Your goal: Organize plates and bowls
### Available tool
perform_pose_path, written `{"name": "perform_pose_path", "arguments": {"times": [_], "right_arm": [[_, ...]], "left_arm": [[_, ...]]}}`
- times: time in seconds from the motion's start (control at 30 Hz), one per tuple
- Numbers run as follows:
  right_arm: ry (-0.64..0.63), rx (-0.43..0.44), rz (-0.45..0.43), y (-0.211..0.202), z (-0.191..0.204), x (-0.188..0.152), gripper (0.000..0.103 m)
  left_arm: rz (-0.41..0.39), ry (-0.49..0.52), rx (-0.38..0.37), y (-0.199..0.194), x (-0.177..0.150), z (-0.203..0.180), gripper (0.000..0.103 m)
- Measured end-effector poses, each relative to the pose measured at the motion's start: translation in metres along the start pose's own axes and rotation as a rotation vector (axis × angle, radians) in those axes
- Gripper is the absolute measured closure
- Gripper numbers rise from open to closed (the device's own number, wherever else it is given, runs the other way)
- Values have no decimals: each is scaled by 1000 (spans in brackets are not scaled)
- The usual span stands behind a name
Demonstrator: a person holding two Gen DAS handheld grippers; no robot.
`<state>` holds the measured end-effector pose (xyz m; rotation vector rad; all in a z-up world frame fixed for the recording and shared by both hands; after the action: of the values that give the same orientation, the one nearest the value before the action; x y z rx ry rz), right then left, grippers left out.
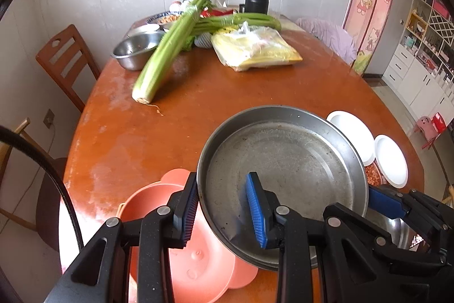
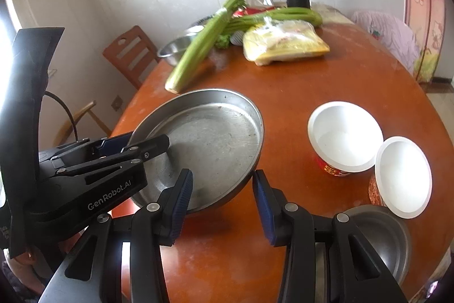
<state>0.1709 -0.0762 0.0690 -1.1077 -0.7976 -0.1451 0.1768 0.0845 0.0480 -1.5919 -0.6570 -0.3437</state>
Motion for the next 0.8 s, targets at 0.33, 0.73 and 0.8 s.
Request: {"name": "perform_pose_path", "arguments": {"times": [0.33, 0.73, 0.8], "right_arm": [[-64, 27, -33, -15, 37, 3, 57], [-139, 69, -62, -18, 83, 14, 57], [-145, 69, -66, -17, 88, 14, 57]], "left_arm": [[-74, -31, 20, -40, -8, 24, 67], [-123, -81, 47, -71, -11, 67, 67], [-125, -86, 50, -73, -13, 72, 67]]}}
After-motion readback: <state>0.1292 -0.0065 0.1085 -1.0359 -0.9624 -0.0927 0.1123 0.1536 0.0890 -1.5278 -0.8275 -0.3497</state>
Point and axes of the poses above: each gripper's, at about its wrist camera, not at the fingertips, and y roughly the way its jaws point, z to its left, x to its top, the point moved 1 cm from there along y, roughly the way its jaws point, and after that the axes turned 10 degrees about -y, right-handed, at the moved point
